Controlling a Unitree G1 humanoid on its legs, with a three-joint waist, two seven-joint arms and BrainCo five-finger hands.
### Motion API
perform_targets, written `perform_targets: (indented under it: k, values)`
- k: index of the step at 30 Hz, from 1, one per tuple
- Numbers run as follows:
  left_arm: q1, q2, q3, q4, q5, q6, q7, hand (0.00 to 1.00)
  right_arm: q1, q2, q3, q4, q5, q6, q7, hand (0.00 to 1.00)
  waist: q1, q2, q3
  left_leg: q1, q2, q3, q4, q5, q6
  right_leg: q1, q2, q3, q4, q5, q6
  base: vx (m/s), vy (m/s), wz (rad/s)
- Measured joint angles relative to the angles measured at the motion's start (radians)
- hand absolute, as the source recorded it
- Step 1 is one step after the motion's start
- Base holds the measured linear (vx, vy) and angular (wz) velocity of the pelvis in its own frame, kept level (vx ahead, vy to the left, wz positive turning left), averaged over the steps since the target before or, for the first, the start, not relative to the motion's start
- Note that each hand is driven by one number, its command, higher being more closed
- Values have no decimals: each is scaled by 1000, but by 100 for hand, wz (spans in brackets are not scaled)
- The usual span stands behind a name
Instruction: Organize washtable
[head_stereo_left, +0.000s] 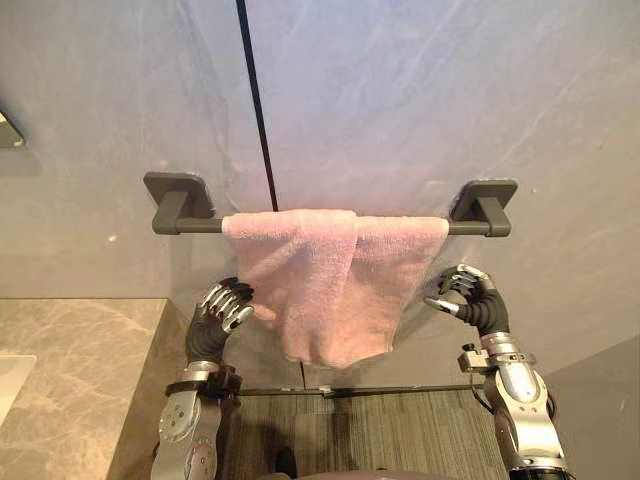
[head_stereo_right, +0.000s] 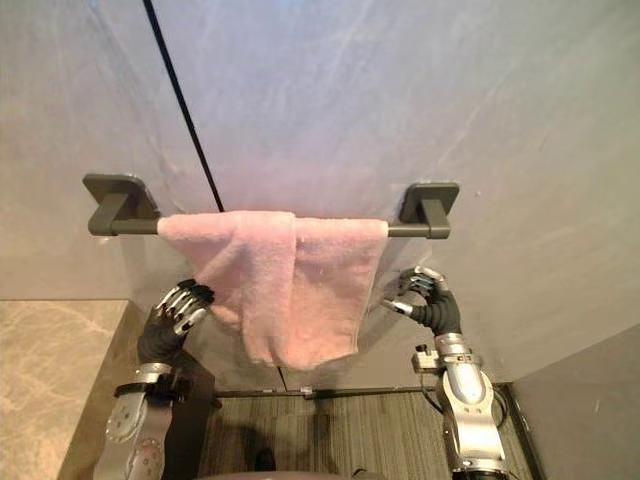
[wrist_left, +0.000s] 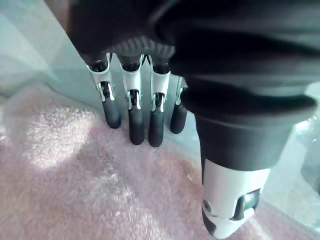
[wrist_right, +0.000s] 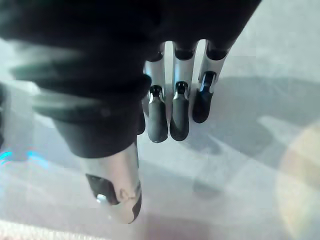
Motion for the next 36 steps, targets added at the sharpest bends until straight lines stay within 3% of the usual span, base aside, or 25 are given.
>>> perform_targets:
  k: [17,23,28,36]
  values:
    - [94,-95,109,5,8,-1,-6,0,97,81,-189,19,-30,0,-48,0,-1,4,-8,-1,0,-2,0,-1,0,1,0,-3,-1,0,0,0,0,0]
    - [111,-95,108,190,157,0,-4,0,118,85,-217,134,-102,2,-61,0,0,11,-12,-1,1,-1,0,-1,0,0,0,-2,-1,0,0,0,0,0]
    - [89,-85,98,403,265,8,6,0,111,84,-172,354,-162,18,-66,0,1,14,-11,-2,1,4,0,-4,-2,0,0,1,-5,0,0,0,0,0]
    - [48,-58,61,627,322,21,64,0,78,79,-97,601,-208,43,-81,0,1,24,1,0,1,12,0,-15,-4,2,1,7,-15,0,1,0,0,-2]
